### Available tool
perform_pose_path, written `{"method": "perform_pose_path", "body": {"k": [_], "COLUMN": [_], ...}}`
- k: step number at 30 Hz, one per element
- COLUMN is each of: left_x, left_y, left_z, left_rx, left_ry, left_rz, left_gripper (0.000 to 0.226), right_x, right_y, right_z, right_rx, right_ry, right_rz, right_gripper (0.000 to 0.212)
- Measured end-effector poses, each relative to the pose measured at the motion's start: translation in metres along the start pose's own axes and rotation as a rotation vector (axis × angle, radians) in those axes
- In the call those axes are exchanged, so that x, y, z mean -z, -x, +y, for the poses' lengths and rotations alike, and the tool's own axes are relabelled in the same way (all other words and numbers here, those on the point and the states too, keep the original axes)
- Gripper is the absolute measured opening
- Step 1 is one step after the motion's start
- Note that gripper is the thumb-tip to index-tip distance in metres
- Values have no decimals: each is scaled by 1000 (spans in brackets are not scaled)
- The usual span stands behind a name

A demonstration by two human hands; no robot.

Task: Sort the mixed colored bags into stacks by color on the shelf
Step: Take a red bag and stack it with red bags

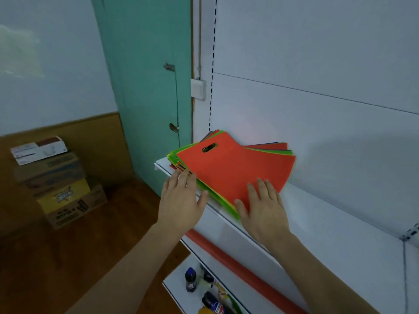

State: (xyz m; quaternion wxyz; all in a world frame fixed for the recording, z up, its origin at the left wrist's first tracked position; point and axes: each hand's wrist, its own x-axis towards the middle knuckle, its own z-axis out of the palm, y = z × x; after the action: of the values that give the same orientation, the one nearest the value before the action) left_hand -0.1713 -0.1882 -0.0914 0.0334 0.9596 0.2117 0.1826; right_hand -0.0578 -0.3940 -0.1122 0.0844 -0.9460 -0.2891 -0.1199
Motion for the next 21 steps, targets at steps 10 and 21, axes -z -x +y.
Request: {"method": "perform_pose_path", "body": {"k": [10, 21], "left_x": [-38, -56], "left_y": [-116, -129], "left_z": [-19, -23], "left_rx": [-148, -435], "left_ry": [-131, -40], "left_rz": [-80, -26], "left_gripper": [88, 58], "right_x": [-26, -19], "right_y": [-78, -61], "right_z": [-8, -28], "right_rx": [-39, -278], "right_ry": [55, 190], "right_rz": [-86, 11], "right_gripper": [90, 59]}}
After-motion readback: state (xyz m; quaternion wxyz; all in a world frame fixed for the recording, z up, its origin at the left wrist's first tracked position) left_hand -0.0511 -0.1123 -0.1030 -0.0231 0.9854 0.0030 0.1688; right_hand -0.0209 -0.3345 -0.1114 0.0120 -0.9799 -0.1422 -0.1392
